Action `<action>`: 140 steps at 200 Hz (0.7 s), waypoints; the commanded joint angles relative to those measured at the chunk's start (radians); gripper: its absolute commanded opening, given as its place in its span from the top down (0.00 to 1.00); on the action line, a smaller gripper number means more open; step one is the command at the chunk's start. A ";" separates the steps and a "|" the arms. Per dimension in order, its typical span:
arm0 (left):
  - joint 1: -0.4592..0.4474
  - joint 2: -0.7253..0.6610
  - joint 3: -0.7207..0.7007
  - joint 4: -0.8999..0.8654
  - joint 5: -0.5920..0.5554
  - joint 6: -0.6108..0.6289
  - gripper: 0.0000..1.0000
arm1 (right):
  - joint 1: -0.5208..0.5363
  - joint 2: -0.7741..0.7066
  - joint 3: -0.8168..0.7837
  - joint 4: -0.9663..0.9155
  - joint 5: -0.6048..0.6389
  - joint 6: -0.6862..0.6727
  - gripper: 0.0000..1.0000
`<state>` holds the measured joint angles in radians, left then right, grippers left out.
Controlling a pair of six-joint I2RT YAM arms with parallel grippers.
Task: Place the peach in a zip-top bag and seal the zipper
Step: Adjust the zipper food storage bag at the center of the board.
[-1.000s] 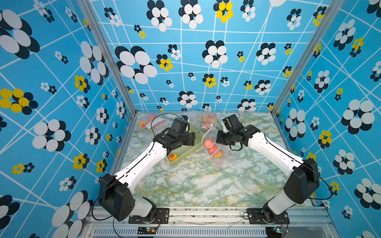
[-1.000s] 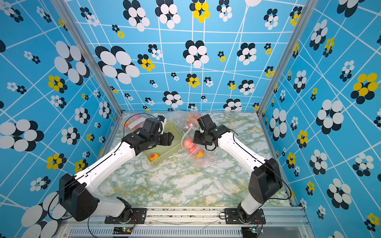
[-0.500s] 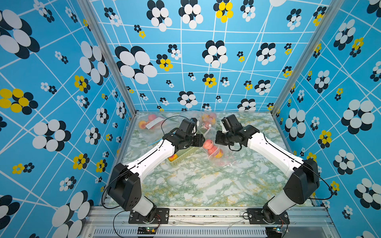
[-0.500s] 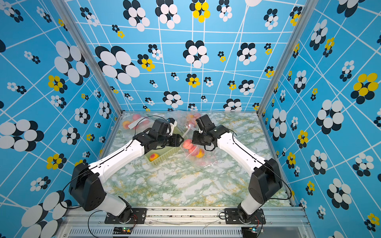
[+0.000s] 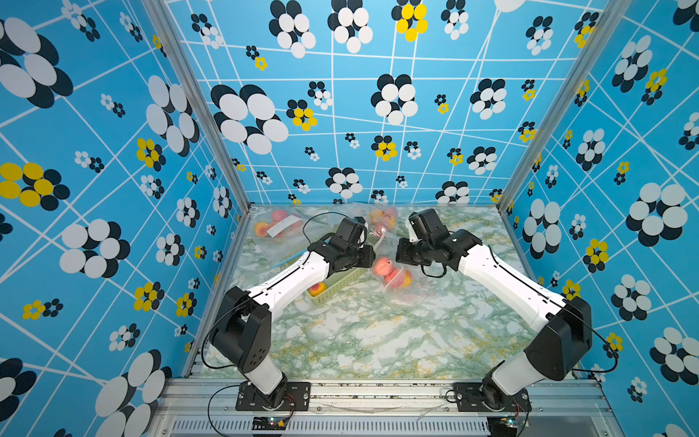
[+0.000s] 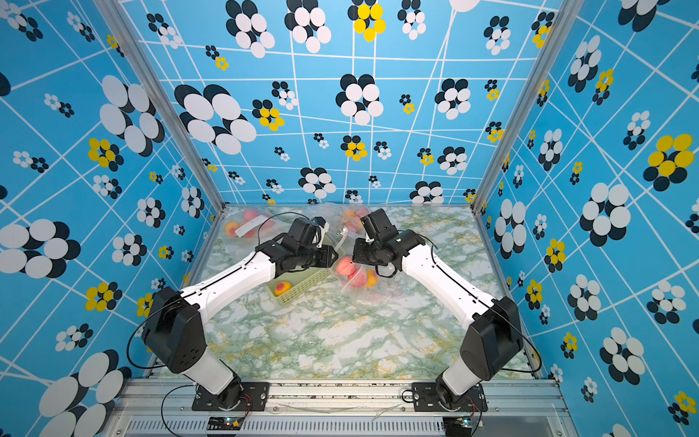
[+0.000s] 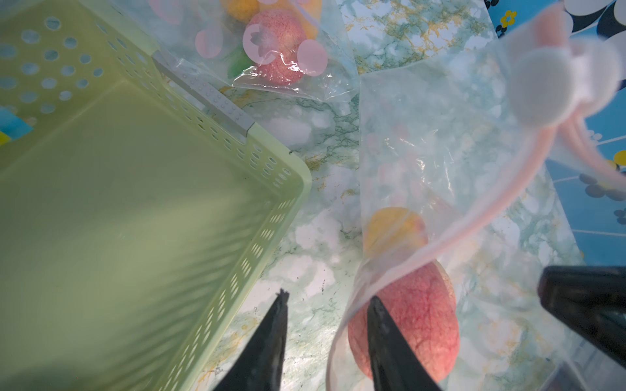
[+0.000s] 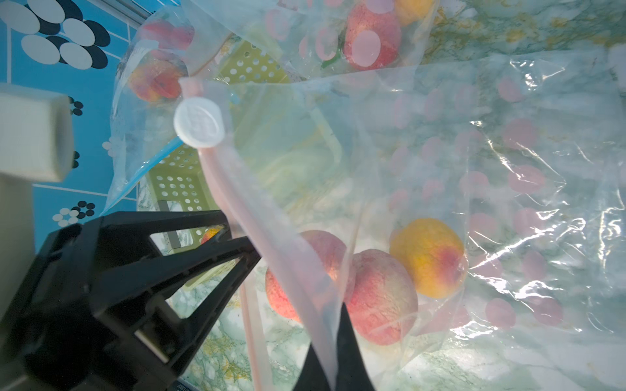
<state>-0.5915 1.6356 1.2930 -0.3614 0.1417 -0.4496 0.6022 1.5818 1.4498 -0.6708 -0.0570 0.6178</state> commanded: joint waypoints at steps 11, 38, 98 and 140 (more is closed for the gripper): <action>-0.008 0.002 0.036 0.037 0.027 -0.009 0.91 | 0.010 -0.037 0.037 -0.050 0.049 -0.007 1.00; -0.013 -0.012 0.090 0.030 0.104 -0.003 1.00 | 0.008 -0.056 0.051 -0.132 0.146 -0.035 1.00; -0.053 -0.057 0.244 0.013 0.357 0.000 1.00 | -0.026 -0.121 0.098 -0.340 0.370 -0.084 1.00; -0.038 -0.062 0.276 -0.058 0.228 0.044 1.00 | -0.027 -0.221 0.142 -0.448 0.445 -0.102 1.00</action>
<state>-0.6430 1.5826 1.5311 -0.3687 0.4103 -0.4427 0.5793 1.4311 1.5585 -1.0069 0.3061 0.5407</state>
